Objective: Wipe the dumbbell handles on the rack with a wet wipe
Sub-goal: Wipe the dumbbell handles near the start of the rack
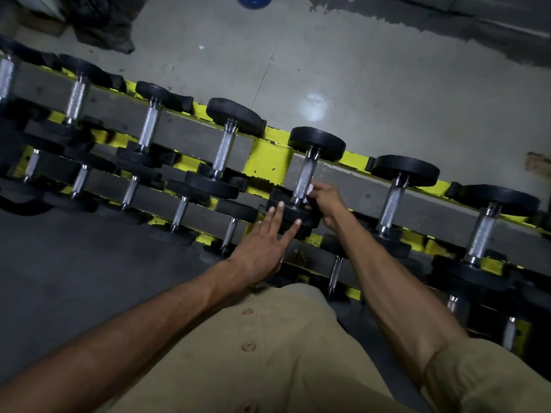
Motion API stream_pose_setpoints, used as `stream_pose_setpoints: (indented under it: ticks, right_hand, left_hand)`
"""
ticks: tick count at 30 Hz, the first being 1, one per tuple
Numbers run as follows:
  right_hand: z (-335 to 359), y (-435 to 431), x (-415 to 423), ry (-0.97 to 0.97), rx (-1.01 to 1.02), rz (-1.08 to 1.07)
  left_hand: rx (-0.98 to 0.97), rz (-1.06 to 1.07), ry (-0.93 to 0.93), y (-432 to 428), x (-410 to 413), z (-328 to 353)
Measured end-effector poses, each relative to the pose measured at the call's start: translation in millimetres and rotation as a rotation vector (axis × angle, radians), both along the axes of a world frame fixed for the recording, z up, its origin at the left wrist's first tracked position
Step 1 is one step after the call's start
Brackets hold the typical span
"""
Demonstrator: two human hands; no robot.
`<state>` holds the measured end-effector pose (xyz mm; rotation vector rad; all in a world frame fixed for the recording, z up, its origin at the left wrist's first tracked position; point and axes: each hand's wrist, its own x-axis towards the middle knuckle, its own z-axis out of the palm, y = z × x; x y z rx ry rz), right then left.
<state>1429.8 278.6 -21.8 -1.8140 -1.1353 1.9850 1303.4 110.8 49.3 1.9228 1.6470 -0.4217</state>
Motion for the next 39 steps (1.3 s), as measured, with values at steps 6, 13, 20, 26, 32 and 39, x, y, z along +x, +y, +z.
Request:
stream_pose_setpoints:
  ticks: [6,13,20,26,32,39]
  right_hand:
    - [18,50,-15,0.057,0.061,-0.313]
    - [13,-37,-2,-0.421,0.442,0.083]
    - [24,2,-17,-0.561,0.909,0.117]
    - [20,-10,10,-0.47,1.189,0.893]
    - [32,41,5,-0.62,1.243,0.927]
    - [36,14,8,-0.39,1.101,1.576]
  left_hand:
    - [-0.004,-0.038,-0.007,0,-7,-2]
    - [-0.029,-0.074,-0.008,3,-9,-2]
    - [-0.024,-0.08,-0.014,2,-10,-3]
    - [-0.022,-0.06,-0.018,2,-8,-3]
    - [-0.02,-0.032,-0.017,1,-5,-5]
    - [-0.008,-0.006,-0.013,-1,0,-7]
